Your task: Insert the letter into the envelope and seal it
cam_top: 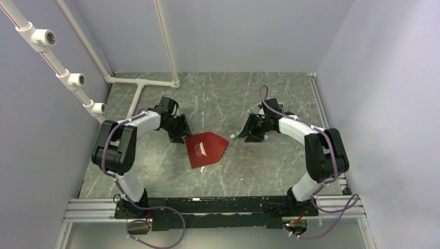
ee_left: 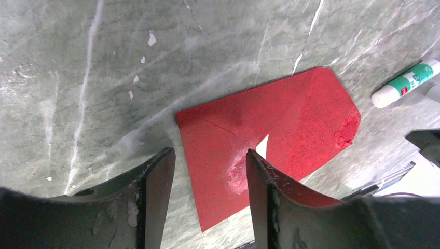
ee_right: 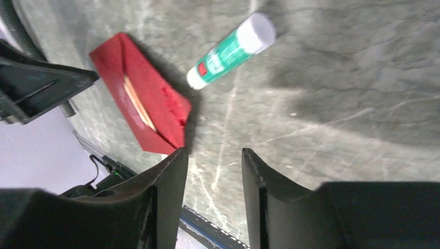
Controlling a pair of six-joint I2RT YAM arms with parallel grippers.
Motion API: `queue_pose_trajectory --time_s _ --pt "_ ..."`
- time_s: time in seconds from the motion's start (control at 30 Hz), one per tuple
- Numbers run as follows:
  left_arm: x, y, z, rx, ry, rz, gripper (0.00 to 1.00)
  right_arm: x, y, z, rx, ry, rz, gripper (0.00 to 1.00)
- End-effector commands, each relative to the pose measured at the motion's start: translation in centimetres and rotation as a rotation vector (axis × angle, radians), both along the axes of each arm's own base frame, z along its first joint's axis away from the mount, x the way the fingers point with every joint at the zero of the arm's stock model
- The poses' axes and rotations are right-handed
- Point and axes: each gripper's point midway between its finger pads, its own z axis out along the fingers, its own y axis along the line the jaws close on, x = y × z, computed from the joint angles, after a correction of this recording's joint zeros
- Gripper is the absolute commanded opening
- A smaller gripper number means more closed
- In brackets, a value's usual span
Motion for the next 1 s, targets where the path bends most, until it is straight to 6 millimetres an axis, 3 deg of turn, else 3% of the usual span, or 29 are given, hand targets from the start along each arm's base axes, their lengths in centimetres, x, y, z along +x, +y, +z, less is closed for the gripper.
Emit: queue_pose_trajectory --time_s 0.0,0.17,0.37,0.5,0.67,0.97 --pt "0.2 0.2 0.8 0.019 -0.035 0.012 0.55 1.8 2.1 3.8 0.011 -0.196 0.052 0.41" --pt "-0.2 0.3 0.5 0.02 -0.024 0.012 0.5 5.6 5.1 5.1 -0.016 -0.346 0.076 0.3" --pt "-0.9 0.5 -0.2 0.024 -0.002 0.014 0.51 12.0 6.4 3.7 -0.057 -0.427 -0.034 0.25" --pt "-1.0 0.2 -0.4 0.007 0.003 0.017 0.51 14.6 6.9 2.2 -0.087 -0.444 -0.044 0.25" --pt "-1.0 0.1 -0.5 0.005 0.008 0.018 0.52 14.3 6.8 0.5 -0.146 -0.394 -0.016 0.25" --pt "-0.5 0.1 -0.3 0.011 0.0 0.007 0.55 12.6 6.4 -0.8 -0.146 -0.352 0.006 0.27"
